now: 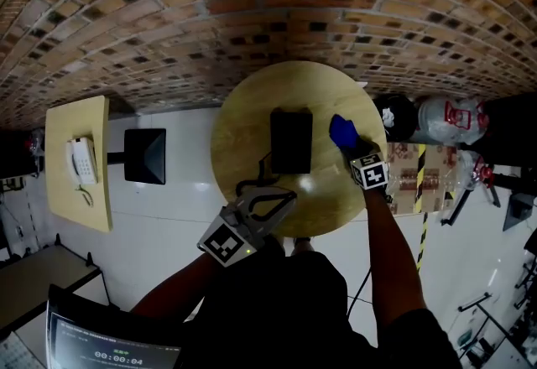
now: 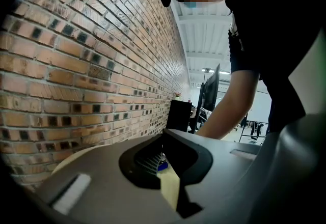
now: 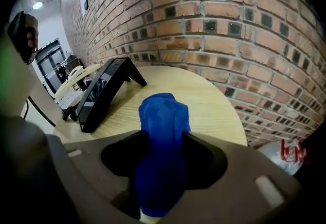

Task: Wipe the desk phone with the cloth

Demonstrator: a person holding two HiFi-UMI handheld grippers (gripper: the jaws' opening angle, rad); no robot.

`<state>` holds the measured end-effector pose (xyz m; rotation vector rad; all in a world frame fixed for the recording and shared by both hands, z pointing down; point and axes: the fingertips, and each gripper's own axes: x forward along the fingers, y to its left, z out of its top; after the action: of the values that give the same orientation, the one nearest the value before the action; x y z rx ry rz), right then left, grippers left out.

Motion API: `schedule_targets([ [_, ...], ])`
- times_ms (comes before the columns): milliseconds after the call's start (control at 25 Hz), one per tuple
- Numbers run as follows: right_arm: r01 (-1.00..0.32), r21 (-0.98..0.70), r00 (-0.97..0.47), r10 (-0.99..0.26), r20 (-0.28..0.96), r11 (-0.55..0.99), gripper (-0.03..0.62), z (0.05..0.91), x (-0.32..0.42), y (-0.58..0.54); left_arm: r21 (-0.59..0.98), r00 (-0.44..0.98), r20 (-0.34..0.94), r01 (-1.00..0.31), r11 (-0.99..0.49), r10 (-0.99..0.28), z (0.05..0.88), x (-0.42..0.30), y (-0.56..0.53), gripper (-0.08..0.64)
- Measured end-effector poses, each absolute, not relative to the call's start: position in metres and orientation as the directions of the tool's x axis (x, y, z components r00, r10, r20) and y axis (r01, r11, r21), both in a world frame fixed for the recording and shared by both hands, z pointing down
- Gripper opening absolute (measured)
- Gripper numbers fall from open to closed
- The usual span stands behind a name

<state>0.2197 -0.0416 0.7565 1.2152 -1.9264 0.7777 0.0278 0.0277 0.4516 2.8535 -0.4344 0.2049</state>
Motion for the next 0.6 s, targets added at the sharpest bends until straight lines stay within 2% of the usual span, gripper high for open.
schedule_targets([
  [200, -0.92, -0.134, -0.315, -0.494, 0.81, 0.367, 0.181, 0.757, 0.219, -0.047, 0.12, 0.955, 0.167, -0.268, -0.956, -0.247, 0.451, 0.027, 0.031, -0.008],
  [280, -0.922, -0.142, -0.317, -0.491, 0.811, 0.361, 0.117, 0.757, 0.218, -0.047, 0.136, 0.953, 0.168, -0.275, -0.952, -0.252, 0.453, 0.026, 0.033, -0.008],
  [320, -0.922, -0.147, -0.319, -0.488, 0.812, 0.358, 0.105, 0.757, 0.218, -0.046, 0.157, 0.951, 0.172, -0.285, -0.945, -0.259, 0.454, 0.026, 0.033, -0.008],
  [480, -0.913, -0.168, -0.348, -0.493, 0.798, 0.372, 0.094, 0.747, 0.211, -0.048, 0.203, 0.945, 0.165, -0.314, -0.927, -0.284, 0.455, 0.025, 0.032, -0.008],
  [600, -0.89, -0.171, -0.393, -0.518, 0.76, 0.424, 0.092, 0.723, 0.195, -0.057, 0.179, 0.945, 0.157, -0.313, -0.933, -0.287, 0.454, 0.025, 0.03, -0.008],
])
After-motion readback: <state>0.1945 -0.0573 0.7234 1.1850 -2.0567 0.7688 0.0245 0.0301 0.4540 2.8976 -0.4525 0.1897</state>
